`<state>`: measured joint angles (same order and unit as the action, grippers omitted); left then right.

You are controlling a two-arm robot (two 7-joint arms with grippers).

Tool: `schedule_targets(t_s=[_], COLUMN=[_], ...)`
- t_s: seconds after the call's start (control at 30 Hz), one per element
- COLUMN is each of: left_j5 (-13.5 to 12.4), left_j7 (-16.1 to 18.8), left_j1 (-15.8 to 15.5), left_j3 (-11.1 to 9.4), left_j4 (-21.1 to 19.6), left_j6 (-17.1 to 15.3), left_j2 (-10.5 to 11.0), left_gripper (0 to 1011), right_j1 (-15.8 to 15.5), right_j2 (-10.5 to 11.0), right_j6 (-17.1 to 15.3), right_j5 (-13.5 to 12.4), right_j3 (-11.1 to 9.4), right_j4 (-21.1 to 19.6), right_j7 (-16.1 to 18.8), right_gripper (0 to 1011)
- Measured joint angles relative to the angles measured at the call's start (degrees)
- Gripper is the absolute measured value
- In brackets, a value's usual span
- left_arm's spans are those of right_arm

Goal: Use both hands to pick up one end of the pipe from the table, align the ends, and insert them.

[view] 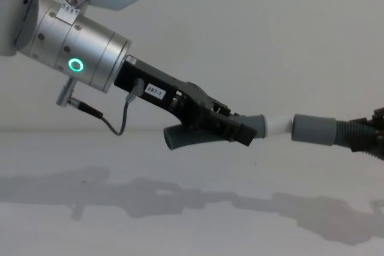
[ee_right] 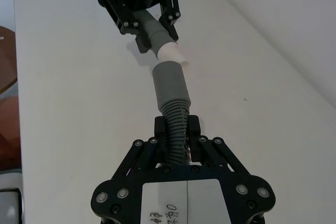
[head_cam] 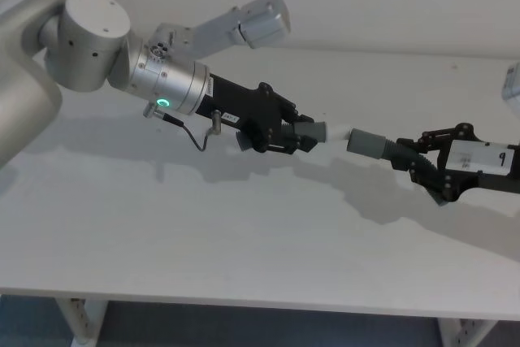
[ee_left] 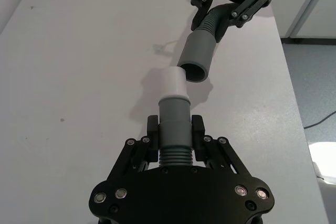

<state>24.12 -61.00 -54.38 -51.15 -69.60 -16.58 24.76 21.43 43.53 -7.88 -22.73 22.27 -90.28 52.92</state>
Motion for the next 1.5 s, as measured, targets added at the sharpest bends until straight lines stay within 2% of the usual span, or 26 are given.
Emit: schedule_targets(t_s=[0.57, 1.5], left_j5=[0.71, 1.89], left_j7=[0.33, 1.35], left_j1=[-0.15, 0.03], left_j3=[-0.56, -1.39], left_j4=[0.56, -1.11], left_j6=[0.65, 0.76], left_j2=[0.11, 2.02], left_gripper=[351, 351], right_j1=[0.92, 2.50], right_j2=[-0.05, -0.64], right_j6=[-0.20, -1.87], right_j5=[-0.79, -1.22], right_j3=[0.84, 2.84], right_j4=[-0.15, 0.23], right_j7=[-0.17, -2.09], right_gripper=[236, 237])
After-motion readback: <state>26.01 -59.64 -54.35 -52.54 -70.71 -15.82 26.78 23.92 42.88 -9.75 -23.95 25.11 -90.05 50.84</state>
